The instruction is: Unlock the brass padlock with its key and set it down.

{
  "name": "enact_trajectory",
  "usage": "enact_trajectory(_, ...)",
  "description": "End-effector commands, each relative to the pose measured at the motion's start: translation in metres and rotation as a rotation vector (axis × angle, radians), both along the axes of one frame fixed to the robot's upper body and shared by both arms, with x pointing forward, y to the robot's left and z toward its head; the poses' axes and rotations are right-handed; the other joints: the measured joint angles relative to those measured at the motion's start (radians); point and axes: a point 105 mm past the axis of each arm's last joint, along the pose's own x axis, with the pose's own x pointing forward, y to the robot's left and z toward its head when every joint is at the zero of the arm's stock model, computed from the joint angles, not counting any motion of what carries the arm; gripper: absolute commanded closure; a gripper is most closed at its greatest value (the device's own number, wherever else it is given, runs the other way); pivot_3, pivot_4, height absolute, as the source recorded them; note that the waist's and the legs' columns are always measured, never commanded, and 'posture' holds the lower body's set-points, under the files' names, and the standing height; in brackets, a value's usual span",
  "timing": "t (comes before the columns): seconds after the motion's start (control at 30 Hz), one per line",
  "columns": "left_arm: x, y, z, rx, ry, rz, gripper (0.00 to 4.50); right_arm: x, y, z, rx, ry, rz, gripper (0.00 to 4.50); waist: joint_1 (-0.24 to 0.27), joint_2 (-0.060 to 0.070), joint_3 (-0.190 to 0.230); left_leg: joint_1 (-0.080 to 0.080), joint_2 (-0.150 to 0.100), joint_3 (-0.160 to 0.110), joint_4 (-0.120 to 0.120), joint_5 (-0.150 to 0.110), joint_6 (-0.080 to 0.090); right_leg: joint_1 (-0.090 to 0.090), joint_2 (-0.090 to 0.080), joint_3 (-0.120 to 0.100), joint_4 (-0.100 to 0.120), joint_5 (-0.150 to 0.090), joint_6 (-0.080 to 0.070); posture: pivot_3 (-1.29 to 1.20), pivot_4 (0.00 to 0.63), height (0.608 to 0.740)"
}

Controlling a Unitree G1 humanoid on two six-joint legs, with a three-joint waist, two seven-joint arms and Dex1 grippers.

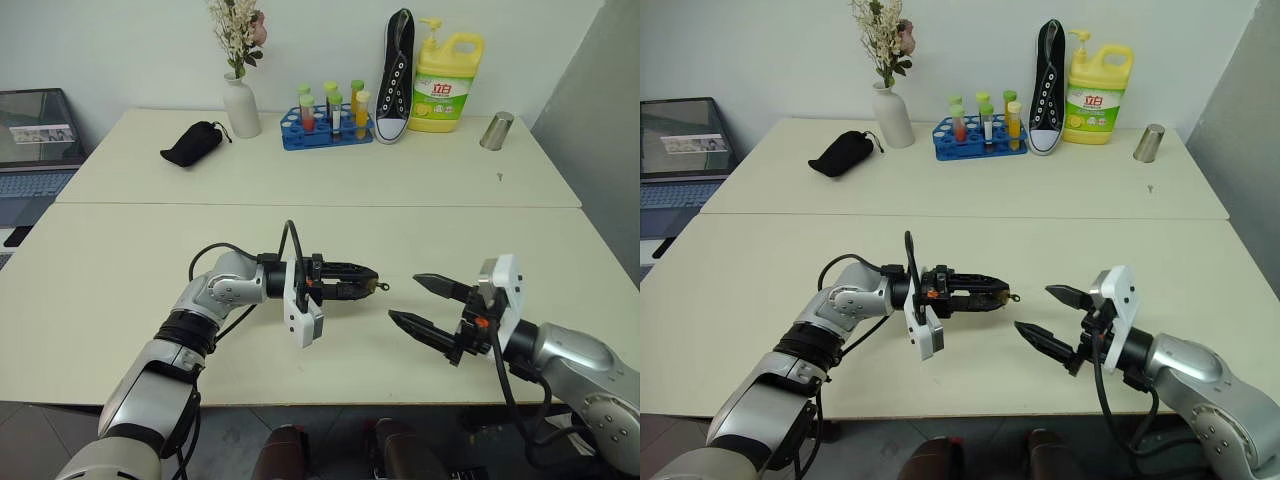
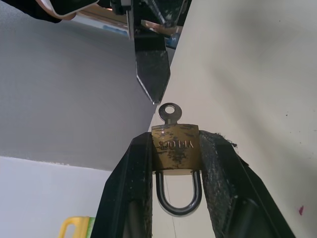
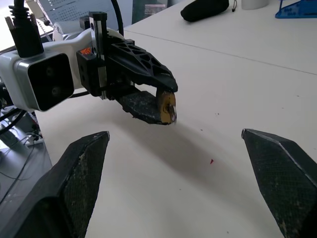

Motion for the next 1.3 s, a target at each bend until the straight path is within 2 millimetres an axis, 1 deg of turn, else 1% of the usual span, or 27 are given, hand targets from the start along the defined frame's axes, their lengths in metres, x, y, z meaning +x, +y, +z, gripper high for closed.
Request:
enact_trajectory(0.03,-0.003,0.001,0.008,-0.030,-0.045,-0.008,3.52,0.002,0.006,0.005,0.020,0.005,0.048,0.00,0.000,0.000,0.000,0.000,0.000,0.000,0.000,0.000,0.000,0.000,0.000,0.000,0.000,0.000,0.000,0.00,0.150,0.740)
enact_trajectory(0.17,-0.006,0.002,0.007,-0.032,-0.052,-0.009,3.52,0.004,0.016,0.002,0.044,0.060,0.115,0.00,0.000,0.000,0.000,0.000,0.000,0.000,0.000,0.000,0.000,0.000,0.000,0.000,0.000,0.001,-0.001,0.00,0.150,0.740)
enact_trajectory(0.43,-0.008,0.002,0.007,-0.032,-0.058,-0.005,3.52,0.006,0.017,0.002,0.038,0.085,0.160,0.00,0.000,0.000,0.000,0.000,0.000,0.000,0.000,0.000,0.000,0.000,-0.001,-0.001,0.000,0.001,-0.001,0.00,0.150,0.740)
enact_trajectory(0.53,-0.008,0.003,0.007,-0.029,-0.060,-0.005,3.52,0.007,0.016,0.005,0.052,0.102,0.176,0.61,0.000,0.000,0.000,0.000,0.000,0.000,0.000,0.000,0.000,0.000,-0.001,-0.001,0.000,0.001,-0.001,0.00,0.150,0.740)
enact_trajectory(0.63,-0.008,0.003,0.006,-0.025,-0.059,-0.004,3.52,0.007,0.016,0.005,0.045,0.111,0.189,1.63,0.000,0.000,0.000,0.000,0.000,0.000,0.000,0.000,0.000,0.000,-0.001,-0.001,0.000,0.001,-0.002,0.00,0.150,0.740)
enact_trajectory(0.77,-0.010,0.003,0.005,-0.023,-0.057,-0.006,3.52,0.007,0.016,0.005,0.046,0.125,0.207,3.19,0.000,0.000,0.000,0.000,0.000,0.000,0.000,0.000,0.000,0.000,-0.001,0.000,0.000,0.001,-0.002,0.00,0.150,0.740)
enact_trajectory(0.8,-0.010,0.003,0.005,-0.022,-0.057,-0.006,3.52,0.007,0.016,0.005,0.045,0.128,0.213,3.48,0.000,0.000,0.000,0.000,0.000,0.000,0.000,0.000,0.000,0.000,-0.001,-0.001,0.000,0.001,-0.002,0.00,0.150,0.740)
enact_trajectory(0.87,-0.010,0.003,0.005,-0.021,-0.057,-0.005,3.52,0.007,0.017,0.005,0.043,0.131,0.219,4.27,0.000,0.000,0.000,0.000,0.000,0.000,0.000,0.000,0.000,0.000,-0.001,0.000,0.000,0.001,-0.002,0.00,0.150,0.740)
enact_trajectory(0.9,-0.010,0.003,0.005,-0.022,-0.057,-0.004,3.52,0.007,0.017,0.005,0.041,0.135,0.225,4.47,0.000,0.000,0.000,0.000,0.000,0.000,0.000,0.000,0.000,0.000,-0.001,0.000,0.000,0.001,-0.002,0.00,0.150,0.740)
enact_trajectory(1.1,-0.009,0.003,0.005,-0.024,-0.056,0.003,3.52,0.005,0.016,0.003,0.012,0.153,0.257,4.50,0.000,0.000,0.000,0.000,0.000,0.000,0.000,0.000,0.000,0.000,-0.001,-0.001,0.000,0.002,-0.002,0.00,0.150,0.740)
enact_trajectory(1.3,-0.009,0.003,0.004,-0.023,-0.054,0.009,3.52,0.008,0.015,0.007,0.013,0.140,0.255,4.50,0.000,0.000,0.000,0.000,0.000,0.000,0.000,0.000,0.000,0.000,-0.001,-0.001,0.000,0.002,-0.003,0.00,0.150,0.740)
